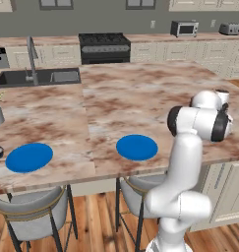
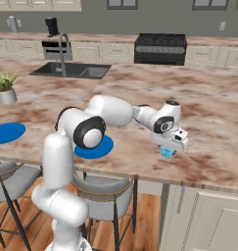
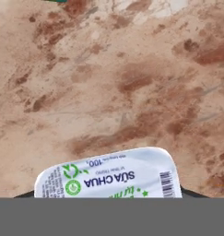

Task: Place two yogurt containers on each plate.

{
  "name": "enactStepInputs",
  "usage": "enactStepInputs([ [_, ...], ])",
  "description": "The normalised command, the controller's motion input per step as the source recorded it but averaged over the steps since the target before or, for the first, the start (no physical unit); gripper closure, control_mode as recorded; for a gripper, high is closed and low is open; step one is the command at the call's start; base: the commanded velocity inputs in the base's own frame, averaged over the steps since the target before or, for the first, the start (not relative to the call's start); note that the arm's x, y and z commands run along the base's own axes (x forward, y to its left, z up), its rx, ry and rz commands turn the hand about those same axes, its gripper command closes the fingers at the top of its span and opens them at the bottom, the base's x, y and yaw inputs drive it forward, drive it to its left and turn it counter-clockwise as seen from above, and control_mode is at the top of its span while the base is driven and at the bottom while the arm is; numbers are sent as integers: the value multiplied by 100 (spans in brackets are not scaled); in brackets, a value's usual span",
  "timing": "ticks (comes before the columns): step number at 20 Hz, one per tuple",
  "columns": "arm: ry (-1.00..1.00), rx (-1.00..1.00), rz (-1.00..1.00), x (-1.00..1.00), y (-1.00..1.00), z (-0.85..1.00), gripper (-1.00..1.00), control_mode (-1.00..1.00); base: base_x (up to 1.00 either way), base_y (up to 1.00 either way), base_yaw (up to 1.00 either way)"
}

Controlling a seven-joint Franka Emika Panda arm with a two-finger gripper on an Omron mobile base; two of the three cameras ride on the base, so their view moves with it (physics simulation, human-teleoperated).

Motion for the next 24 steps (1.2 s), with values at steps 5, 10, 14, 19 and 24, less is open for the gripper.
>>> enactStepInputs([
  [5,19,-31,-8,-12,100,47,100,-100,0,0,0],
  [10,22,-16,-6,-10,100,42,100,-100,0,0,0],
  [14,34,6,-4,-5,99,55,100,-100,0,0,0],
  [19,26,16,0,-8,100,41,100,-100,0,0,0],
  [24,7,9,0,-3,96,1,100,-100,0,0,0],
])
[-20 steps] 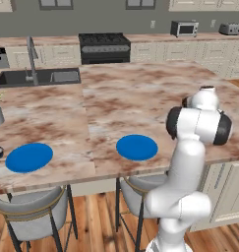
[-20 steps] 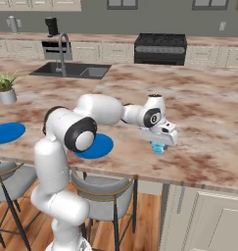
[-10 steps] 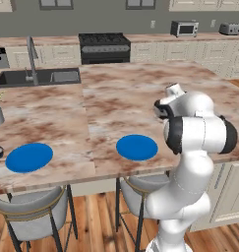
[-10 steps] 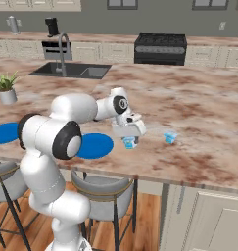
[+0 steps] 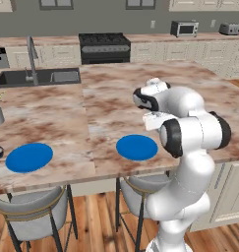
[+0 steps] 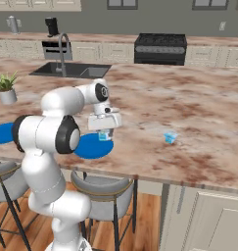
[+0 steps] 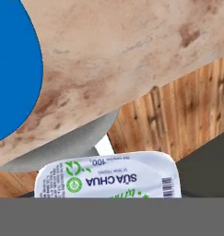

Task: Place two yogurt containers on each plate.

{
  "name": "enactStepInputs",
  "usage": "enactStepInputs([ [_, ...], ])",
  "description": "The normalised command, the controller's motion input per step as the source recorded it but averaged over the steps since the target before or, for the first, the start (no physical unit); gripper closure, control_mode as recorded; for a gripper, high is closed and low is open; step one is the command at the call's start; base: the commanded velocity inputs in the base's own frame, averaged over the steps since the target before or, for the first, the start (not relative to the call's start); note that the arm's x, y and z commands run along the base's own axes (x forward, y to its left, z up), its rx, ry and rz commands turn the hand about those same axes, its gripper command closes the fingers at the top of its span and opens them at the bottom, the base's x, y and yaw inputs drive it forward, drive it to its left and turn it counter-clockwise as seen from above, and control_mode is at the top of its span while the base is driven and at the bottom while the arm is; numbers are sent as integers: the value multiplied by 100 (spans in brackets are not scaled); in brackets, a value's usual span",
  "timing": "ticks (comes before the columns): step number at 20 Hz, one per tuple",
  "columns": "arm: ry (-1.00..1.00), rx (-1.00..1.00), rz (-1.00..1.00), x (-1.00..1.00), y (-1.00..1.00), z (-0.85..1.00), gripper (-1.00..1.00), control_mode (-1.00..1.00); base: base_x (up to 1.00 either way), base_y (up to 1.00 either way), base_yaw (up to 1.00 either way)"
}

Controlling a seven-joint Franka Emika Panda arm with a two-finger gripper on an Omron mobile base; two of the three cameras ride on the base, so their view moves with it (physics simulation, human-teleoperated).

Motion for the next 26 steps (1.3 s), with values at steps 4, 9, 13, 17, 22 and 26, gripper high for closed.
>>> enactStepInputs([
  [4,-16,19,-4,-1,66,-37,100,-100,0,0,0],
  [9,-20,12,-7,0,50,-31,100,-100,0,0,0],
  [13,-6,4,-9,7,33,-23,100,-100,0,0,0],
  [17,0,0,-9,30,21,-30,100,-100,0,0,0],
  [22,0,0,-2,41,13,-29,100,-100,0,0,0],
  [26,-1,0,0,45,9,-30,100,-100,0,0,0],
])
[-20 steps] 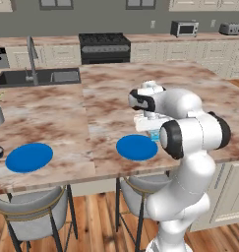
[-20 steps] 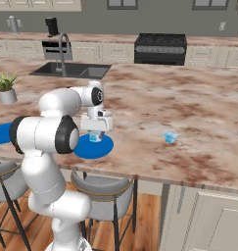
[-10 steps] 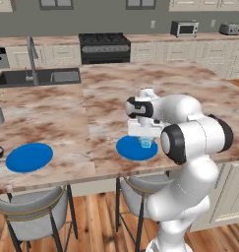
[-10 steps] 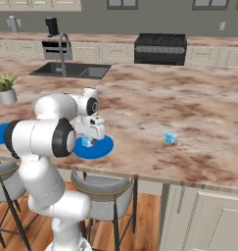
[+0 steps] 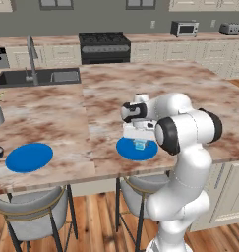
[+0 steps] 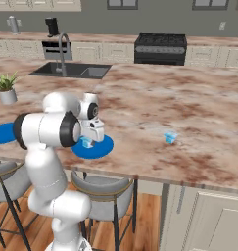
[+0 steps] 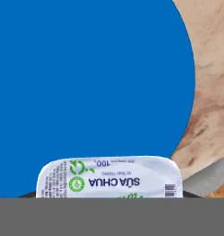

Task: Place two yogurt containers on each plate.

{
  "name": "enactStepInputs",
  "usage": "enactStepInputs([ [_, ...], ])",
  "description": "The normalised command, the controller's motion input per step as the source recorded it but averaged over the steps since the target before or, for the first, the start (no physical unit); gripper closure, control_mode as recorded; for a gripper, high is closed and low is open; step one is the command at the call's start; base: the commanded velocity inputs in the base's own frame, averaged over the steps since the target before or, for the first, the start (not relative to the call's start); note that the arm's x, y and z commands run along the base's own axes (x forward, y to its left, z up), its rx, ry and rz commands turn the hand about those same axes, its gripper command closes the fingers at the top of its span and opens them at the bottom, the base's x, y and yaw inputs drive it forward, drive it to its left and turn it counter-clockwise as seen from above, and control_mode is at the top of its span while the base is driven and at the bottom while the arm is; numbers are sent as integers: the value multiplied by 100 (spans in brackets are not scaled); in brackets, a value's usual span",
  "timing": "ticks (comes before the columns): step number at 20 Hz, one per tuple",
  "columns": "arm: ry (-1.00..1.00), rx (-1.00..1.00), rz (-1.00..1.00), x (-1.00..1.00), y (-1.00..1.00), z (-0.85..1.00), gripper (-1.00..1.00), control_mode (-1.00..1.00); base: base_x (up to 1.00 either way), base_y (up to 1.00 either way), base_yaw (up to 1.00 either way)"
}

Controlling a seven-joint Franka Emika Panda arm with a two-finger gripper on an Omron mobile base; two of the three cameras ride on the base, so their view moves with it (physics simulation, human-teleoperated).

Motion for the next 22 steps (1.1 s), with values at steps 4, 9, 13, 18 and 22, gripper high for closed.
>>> enactStepInputs([
  [4,-3,0,0,48,3,-26,100,-100,0,0,0],
  [9,-2,0,0,31,3,-23,100,-100,0,0,0],
  [13,-1,0,0,18,4,-27,100,-100,0,0,0],
  [18,-3,0,-4,-12,1,-18,-100,-100,0,0,0],
  [22,-13,0,-9,-24,0,-1,-100,-100,0,0,0],
])
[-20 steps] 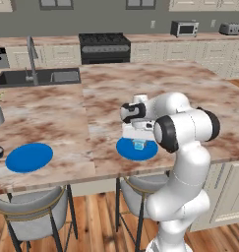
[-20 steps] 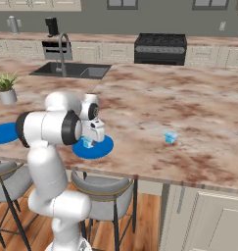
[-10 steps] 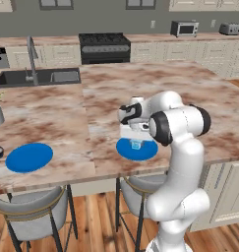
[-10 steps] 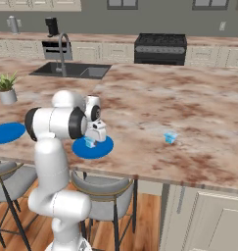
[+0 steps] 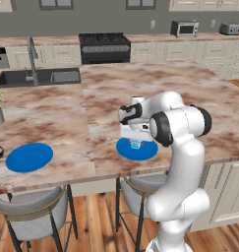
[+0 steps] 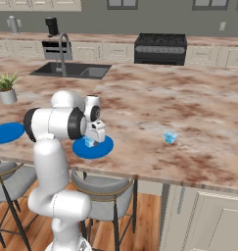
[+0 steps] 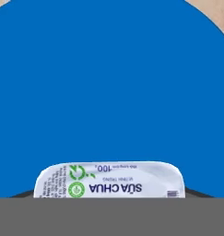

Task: Place two yogurt containers on each plate.

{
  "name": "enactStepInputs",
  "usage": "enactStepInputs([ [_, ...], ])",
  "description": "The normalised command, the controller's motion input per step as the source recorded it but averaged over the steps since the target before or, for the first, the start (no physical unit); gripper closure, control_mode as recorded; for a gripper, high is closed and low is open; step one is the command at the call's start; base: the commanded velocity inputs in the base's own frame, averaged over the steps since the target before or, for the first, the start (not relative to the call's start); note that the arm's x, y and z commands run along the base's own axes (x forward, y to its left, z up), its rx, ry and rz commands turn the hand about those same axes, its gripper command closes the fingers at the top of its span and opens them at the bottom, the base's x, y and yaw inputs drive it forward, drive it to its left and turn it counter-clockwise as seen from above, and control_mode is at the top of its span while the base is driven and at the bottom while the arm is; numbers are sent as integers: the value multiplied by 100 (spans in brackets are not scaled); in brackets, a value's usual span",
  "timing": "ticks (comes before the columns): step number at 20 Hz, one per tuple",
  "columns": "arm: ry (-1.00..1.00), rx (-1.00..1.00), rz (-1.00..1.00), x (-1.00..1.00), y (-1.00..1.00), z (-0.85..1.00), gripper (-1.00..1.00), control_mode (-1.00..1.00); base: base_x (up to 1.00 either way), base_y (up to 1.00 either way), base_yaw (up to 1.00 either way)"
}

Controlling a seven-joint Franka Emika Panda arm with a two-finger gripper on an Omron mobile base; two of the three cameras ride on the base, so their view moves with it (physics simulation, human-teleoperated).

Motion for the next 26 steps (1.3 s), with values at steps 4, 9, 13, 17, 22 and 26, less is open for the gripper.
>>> enactStepInputs([
  [4,-2,0,-6,-20,0,0,-100,-100,0,0,0],
  [9,0,0,-13,-16,0,10,-100,-100,0,0,0],
  [13,0,0,-16,0,0,34,-100,-100,0,0,0],
  [17,0,0,-13,0,0,37,-100,-100,0,0,0],
  [22,0,0,-7,0,0,42,-100,-100,0,0,0],
  [26,-1,-3,-1,0,3,50,-100,-100,0,0,0],
])
